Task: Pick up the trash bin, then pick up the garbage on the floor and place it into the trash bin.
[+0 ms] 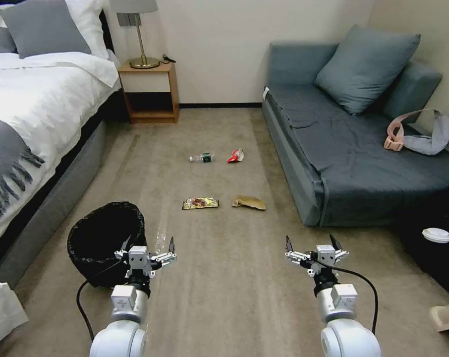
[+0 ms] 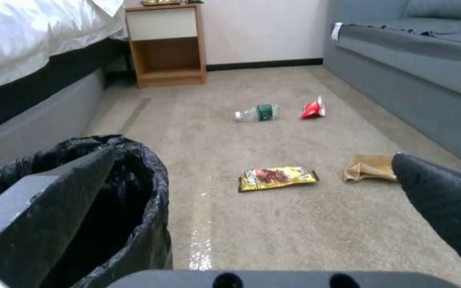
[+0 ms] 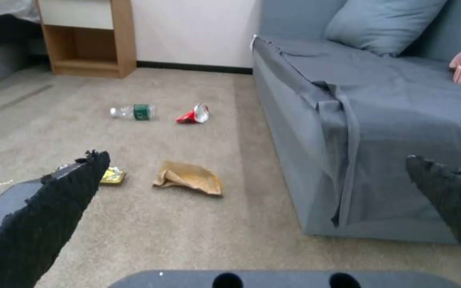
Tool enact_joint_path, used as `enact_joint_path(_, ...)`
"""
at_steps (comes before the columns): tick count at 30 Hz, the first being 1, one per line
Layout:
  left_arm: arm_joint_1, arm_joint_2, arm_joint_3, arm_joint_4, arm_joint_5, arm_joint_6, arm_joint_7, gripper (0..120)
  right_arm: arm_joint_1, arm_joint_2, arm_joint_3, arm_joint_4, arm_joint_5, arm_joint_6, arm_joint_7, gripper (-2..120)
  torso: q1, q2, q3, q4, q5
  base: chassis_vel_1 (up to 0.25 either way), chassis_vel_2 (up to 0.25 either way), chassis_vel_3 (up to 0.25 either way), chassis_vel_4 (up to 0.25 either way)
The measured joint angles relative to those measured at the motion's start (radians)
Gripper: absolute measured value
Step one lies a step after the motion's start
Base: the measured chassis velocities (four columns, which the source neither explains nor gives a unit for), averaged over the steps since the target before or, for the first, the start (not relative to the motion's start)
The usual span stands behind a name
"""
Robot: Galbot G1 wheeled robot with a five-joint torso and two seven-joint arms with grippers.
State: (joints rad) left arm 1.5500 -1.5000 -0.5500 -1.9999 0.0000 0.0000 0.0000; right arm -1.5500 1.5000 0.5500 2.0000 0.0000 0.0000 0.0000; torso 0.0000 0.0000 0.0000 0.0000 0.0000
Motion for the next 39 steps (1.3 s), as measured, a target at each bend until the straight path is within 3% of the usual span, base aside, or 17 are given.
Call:
enact_joint_path(31, -0.001, 0.003, 0.0, 0.0, -0.003, 0.003, -0.003, 120, 0.0, -0.001, 0.0, 0.001, 0.001, -0.001, 0.0, 120, 0.0, 0.0, 0.0, -0.0001, 0.0001, 0.0, 0.0, 0.0, 0.0)
enact_joint_path(35, -0.016, 0.042, -0.018, -0.013, -0.07, 0.052, -0.06, 116, -0.008, -0.021, 0.002, 0.028, 0.041, -0.037, 0.022, 117, 0.0, 0.0, 0.0, 0.0, 0.0003, 0.0, 0.0, 0.0, 0.0)
enact_joint_path(37, -0.038, 0.095, -0.04, -0.032, -0.161, 0.121, -0.136, 108, -0.025, -0.064, 0.01, 0.084, 0.125, -0.114, 0.073, 108, 0.0, 0.0, 0.0, -0.0001, -0.0001, 0.0, 0.0, 0.0, 0.0)
enact_joint_path(39, -0.044, 0.108, -0.046, -0.037, -0.184, 0.138, -0.155, 105, -0.029, -0.074, 0.012, 0.097, 0.145, -0.131, 0.085, 105, 0.0, 0.0, 0.0, -0.0002, 0.0, 0.0, 0.0, 0.0, 0.0)
